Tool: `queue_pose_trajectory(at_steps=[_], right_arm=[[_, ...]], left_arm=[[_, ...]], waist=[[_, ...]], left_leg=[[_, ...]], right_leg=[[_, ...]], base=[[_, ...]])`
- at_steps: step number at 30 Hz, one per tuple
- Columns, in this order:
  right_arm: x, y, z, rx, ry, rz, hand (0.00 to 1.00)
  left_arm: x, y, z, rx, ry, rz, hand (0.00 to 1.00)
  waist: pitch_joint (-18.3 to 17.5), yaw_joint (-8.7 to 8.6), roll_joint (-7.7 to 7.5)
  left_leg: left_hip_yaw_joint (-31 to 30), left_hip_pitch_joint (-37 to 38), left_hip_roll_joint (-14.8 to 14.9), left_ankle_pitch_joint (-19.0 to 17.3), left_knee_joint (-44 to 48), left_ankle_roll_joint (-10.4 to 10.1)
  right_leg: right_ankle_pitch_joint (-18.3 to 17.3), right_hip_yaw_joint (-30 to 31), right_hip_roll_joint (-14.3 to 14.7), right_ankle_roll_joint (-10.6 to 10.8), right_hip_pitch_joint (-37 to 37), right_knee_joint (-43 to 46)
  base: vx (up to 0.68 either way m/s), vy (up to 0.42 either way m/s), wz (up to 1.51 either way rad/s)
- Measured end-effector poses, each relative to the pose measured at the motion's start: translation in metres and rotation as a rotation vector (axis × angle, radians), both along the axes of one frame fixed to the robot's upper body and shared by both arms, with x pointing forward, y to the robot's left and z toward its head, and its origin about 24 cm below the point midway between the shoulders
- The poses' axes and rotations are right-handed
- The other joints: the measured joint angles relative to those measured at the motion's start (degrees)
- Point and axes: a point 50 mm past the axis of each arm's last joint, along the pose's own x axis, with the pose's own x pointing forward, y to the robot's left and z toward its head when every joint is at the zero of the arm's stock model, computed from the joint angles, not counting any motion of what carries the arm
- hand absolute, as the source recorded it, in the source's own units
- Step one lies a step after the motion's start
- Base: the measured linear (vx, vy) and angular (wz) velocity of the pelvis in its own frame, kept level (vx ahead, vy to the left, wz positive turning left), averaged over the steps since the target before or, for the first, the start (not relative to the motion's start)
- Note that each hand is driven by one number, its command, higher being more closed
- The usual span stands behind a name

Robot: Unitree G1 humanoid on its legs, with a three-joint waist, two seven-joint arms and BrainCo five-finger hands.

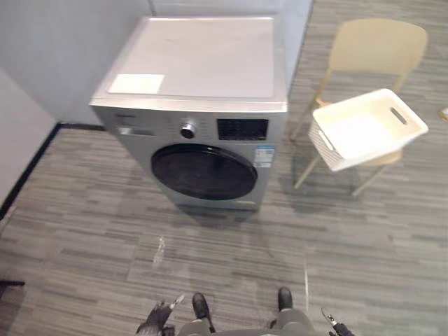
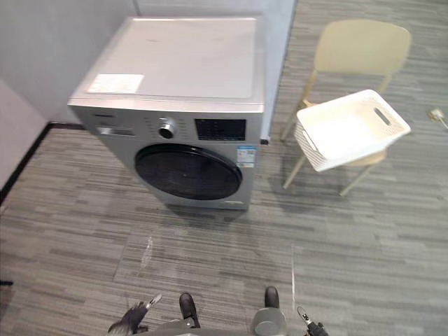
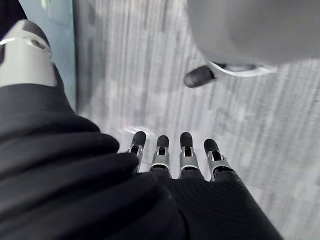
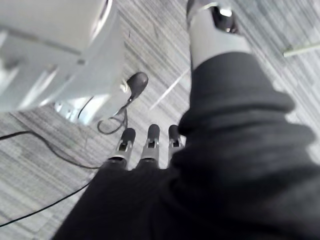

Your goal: Pick up the laundry basket with both hands and put the clothes into the washing machine.

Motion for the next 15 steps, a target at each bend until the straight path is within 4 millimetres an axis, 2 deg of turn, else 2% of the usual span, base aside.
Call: queue_pose_trajectory(at_steps=[1,4,5,6,7,8,9,10,11,12,14,15], right_arm=[[0.005,-0.001,0.001,-0.010,0.003,0.039,0.00],[0.009,0.002,0.000,-0.014,0.019,0.090,0.00],[0.008,0.001,0.000,-0.020,0.024,0.099,0.00],[0.008,0.002,0.000,-0.019,0.028,0.101,0.00],[0.003,0.002,-0.001,-0.016,0.039,0.092,0.00],[-0.001,0.003,-0.003,-0.005,0.056,0.077,0.00],[-0.002,0.006,-0.004,0.005,0.057,0.070,0.00],[-0.001,0.015,-0.006,0.022,0.045,0.054,0.00],[0.005,0.023,-0.005,0.033,0.013,0.062,0.00],[0.014,0.042,-0.006,0.068,-0.013,0.110,0.00],[0.017,0.057,-0.007,0.095,-0.022,0.139,0.00],[0.018,0.054,-0.005,0.083,-0.030,0.144,0.00]], left_arm=[[-0.007,-0.005,-0.002,-0.026,0.005,0.052,0.00],[-0.007,0.000,-0.001,-0.035,-0.021,0.139,0.00],[-0.004,0.001,0.000,-0.036,-0.036,0.152,0.00],[-0.002,0.003,0.001,-0.032,-0.047,0.151,0.00],[0.003,0.005,0.003,-0.025,-0.068,0.138,0.00],[0.009,0.001,0.003,-0.031,-0.086,0.124,0.00],[0.012,-0.001,0.004,-0.033,-0.094,0.110,0.00],[0.020,0.000,0.006,-0.029,-0.120,0.087,0.00],[0.023,0.001,0.007,-0.027,-0.137,0.089,0.00],[0.030,0.009,0.012,-0.005,-0.168,0.084,0.00],[0.037,0.008,0.014,-0.008,-0.196,0.090,0.00],[0.041,-0.002,0.013,-0.028,-0.205,0.085,0.00]], waist=[[-0.49,1.04,-0.81],[-2.14,1.60,-2.27],[-2.60,1.62,-2.82],[-2.97,1.76,-3.42],[-3.54,1.65,-3.97],[-3.43,1.38,-3.06],[-3.55,1.36,-2.63],[-3.27,1.84,-2.99],[-2.56,2.19,-3.06],[-2.00,2.59,-6.12],[-1.67,2.79,-7.49],[-1.63,2.62,-7.24]], left_leg=[[-1.57,-0.43,-1.28,-0.46,0.89,0.70],[-6.36,-3.00,-5.32,-3.29,5.87,3.59],[-8.62,-4.88,-7.68,-5.60,9.91,4.76],[-9.70,-6.14,-9.26,-7.02,12.34,5.83],[-12.45,-9.05,-12.06,-9.91,17.59,7.39],[-16.17,-10.48,-13.72,-12.06,22.23,7.74],[-18.07,-10.12,-14.16,-12.47,23.32,8.07],[-20.59,-8.43,-14.57,-12.76,23.48,9.10],[-22.43,-6.70,-15.02,-12.95,23.24,10.16],[-25.29,-4.70,-16.54,-13.42,23.87,11.18],[-28.60,-2.82,-17.90,-13.98,24.00,11.84],[-31.11,-1.54,-18.73,-15.04,23.58,11.68]], right_leg=[[-0.41,-1.52,-1.32,0.58,0.96,0.14],[-3.38,-6.00,-5.25,2.92,3.30,1.67],[-6.07,-7.89,-7.51,2.95,4.44,3.86],[-7.13,-8.87,-8.98,2.79,4.98,4.98],[-6.11,-11.87,-11.67,3.15,6.29,9.46],[-5.78,-11.79,-13.46,1.60,4.40,19.40],[-4.03,-9.82,-13.83,-1.01,2.37,25.48],[2.96,-2.24,-13.37,-9.24,-3.33,37.26],[7.34,3.85,-12.26,-12.72,-7.09,45.57],[2.69,13.22,-7.18,-8.93,-13.08,58.06],[-1.42,17.18,-1.57,-7.29,-17.75,64.18],[-4.18,17.72,1.44,-5.96,-21.40,65.29]], base=[[0.02,0.094,0.55],[0.06,0.128,1.06],[0.08,0.167,1.16],[0.10,0.223,1.47],[0.10,0.225,1.64],[0.12,0.238,1.72],[0.17,0.270,1.53],[0.19,0.245,1.08],[0.32,0.277,1.32],[0.30,0.186,1.06],[0.24,0.122,1.11],[0.21,0.095,1.05]])
